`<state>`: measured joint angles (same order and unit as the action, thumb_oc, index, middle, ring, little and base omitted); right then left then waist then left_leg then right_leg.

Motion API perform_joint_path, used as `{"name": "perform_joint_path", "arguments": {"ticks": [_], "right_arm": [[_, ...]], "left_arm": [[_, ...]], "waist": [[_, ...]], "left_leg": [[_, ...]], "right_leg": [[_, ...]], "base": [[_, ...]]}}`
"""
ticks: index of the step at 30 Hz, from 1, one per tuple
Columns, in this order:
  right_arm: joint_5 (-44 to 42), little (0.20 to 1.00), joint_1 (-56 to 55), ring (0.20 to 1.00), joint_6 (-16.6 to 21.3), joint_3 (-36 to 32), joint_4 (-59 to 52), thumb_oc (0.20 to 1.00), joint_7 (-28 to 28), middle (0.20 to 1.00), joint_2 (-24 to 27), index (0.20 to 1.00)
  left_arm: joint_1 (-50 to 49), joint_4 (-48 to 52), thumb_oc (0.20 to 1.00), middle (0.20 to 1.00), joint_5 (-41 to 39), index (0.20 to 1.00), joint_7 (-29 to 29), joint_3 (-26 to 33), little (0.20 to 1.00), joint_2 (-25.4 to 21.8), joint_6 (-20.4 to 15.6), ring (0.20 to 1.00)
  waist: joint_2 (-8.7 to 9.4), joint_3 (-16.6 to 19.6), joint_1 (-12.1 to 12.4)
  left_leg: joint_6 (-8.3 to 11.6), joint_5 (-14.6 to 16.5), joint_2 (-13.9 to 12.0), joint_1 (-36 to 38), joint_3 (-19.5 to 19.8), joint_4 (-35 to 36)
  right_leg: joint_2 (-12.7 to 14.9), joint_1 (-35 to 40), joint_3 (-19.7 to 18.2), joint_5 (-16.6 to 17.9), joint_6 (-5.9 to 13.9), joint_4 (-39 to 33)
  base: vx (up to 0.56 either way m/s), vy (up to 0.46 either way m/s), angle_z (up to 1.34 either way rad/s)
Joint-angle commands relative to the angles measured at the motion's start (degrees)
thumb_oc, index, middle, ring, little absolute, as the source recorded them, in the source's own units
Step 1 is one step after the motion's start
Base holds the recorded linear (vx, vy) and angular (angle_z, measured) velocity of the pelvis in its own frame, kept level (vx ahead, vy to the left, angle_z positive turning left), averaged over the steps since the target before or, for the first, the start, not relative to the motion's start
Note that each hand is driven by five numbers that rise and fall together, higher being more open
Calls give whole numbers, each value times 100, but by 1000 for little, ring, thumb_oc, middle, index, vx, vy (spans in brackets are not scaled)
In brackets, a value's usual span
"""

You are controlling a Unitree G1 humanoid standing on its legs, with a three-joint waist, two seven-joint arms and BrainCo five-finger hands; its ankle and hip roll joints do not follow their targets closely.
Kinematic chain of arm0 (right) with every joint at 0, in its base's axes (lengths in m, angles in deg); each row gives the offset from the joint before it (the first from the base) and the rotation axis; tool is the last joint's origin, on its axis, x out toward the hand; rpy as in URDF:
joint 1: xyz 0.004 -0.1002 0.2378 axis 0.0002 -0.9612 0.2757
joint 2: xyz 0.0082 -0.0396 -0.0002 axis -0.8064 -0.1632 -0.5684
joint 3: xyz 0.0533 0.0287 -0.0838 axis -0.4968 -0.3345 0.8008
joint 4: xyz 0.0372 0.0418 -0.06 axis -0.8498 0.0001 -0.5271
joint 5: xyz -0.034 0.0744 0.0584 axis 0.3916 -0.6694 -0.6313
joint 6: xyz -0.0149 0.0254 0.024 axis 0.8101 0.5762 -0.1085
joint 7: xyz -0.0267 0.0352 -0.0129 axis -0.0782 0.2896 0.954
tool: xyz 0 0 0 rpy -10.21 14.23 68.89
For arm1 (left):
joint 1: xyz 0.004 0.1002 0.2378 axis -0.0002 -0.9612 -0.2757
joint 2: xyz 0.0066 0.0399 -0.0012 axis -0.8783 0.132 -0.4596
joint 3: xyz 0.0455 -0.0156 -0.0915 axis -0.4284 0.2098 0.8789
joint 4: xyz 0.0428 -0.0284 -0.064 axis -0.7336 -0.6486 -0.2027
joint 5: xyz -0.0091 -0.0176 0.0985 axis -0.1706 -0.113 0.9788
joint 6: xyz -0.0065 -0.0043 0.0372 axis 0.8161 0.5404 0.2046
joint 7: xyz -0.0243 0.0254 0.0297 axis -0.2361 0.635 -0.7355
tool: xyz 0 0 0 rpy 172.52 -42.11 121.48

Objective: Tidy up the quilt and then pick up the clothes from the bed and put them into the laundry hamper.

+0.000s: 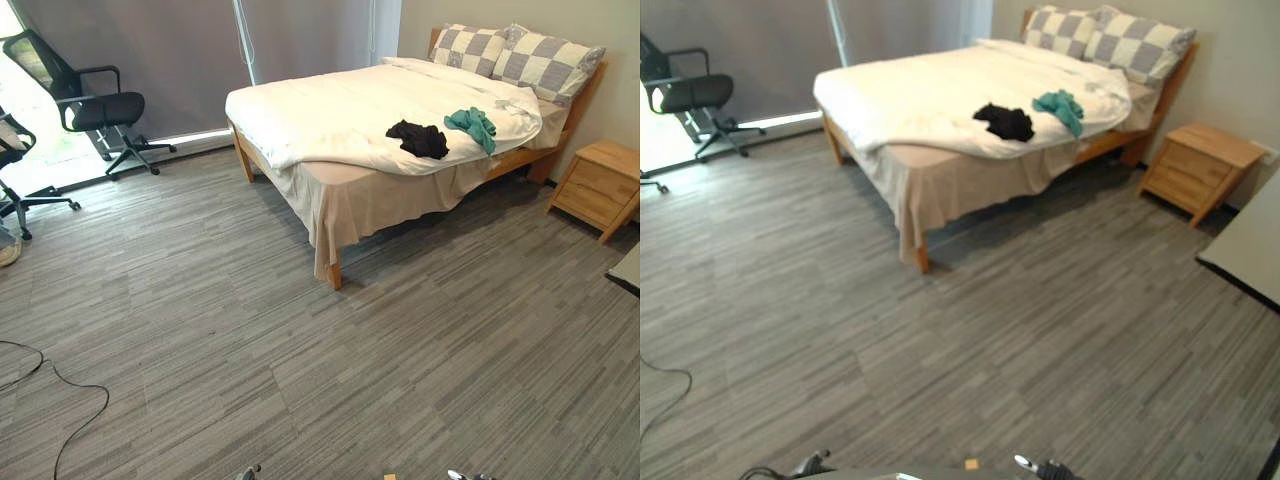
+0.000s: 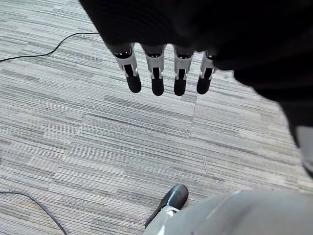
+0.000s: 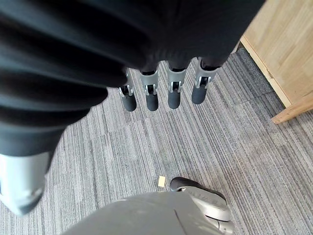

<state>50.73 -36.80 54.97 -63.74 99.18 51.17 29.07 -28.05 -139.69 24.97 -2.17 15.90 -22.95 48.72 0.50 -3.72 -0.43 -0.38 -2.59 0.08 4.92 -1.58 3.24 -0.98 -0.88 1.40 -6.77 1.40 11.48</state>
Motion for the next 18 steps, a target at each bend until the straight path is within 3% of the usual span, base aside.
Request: {"name": "perform_joint_path", "arguments": {"ticks": [1,8,10,12,14,16,18], "right_arm": [[85,1000,420,1000,19,191,-49,1000,-25,1000,111,1000],[182,1000,550,1000,-60,161,-37,1000,-27,1000,185,1000],[237,1000,642,1000,-43,153,-54,1000,-58,1000,222,1000],[224,1000,707,1000,-39,86,-100,1000,-88,1000,263,1000],[148,1000,767,1000,-40,-27,-180,1000,-127,1000,310,1000],[91,1000,748,1000,-34,-112,-269,1000,-162,1000,305,1000],[16,1000,705,1000,0,-160,-276,1000,-234,1000,314,1000]], "left_arm": [[347,-126,1000,1000,204,1000,68,208,1000,-26,-13,1000],[438,-96,1000,1000,104,1000,78,257,1000,-90,17,1000],[508,-8,1000,1000,0,1000,116,291,1000,-147,5,1000],[578,185,1000,1000,-115,1000,169,343,1000,-221,-10,1000],[580,189,1000,1000,-239,1000,248,390,1000,-203,-11,1000],[618,169,1000,1000,-195,1000,263,336,1000,-223,21,1000],[701,133,1000,1000,-134,1000,316,282,1000,-240,10,1000]], "waist": [[80,-423,-55],[38,-583,-34],[20,-691,-9],[-11,-838,20],[-52,-1063,-34],[-113,-1209,-121],[-88,-1288,-212]], "left_leg": [[143,537,101,246,-80,176],[58,561,134,158,-145,176],[12,572,121,92,-136,166],[-69,622,87,57,-132,141],[-152,695,87,170,-178,161],[-148,769,14,318,-166,176],[-95,907,34,452,-117,176]], "right_leg": [[260,653,19,543,644,-1572],[274,444,-25,459,663,-1338],[247,114,29,382,700,-817],[251,-414,121,371,921,172],[379,-1118,193,854,1290,1382],[408,-1597,283,970,1287,1947],[451,-1743,475,817,1148,1359]], "base": [[7,24,-15],[30,51,-14],[8,61,-13],[11,80,-13],[97,114,-17],[211,60,-33],[338,-29,-2]]}}
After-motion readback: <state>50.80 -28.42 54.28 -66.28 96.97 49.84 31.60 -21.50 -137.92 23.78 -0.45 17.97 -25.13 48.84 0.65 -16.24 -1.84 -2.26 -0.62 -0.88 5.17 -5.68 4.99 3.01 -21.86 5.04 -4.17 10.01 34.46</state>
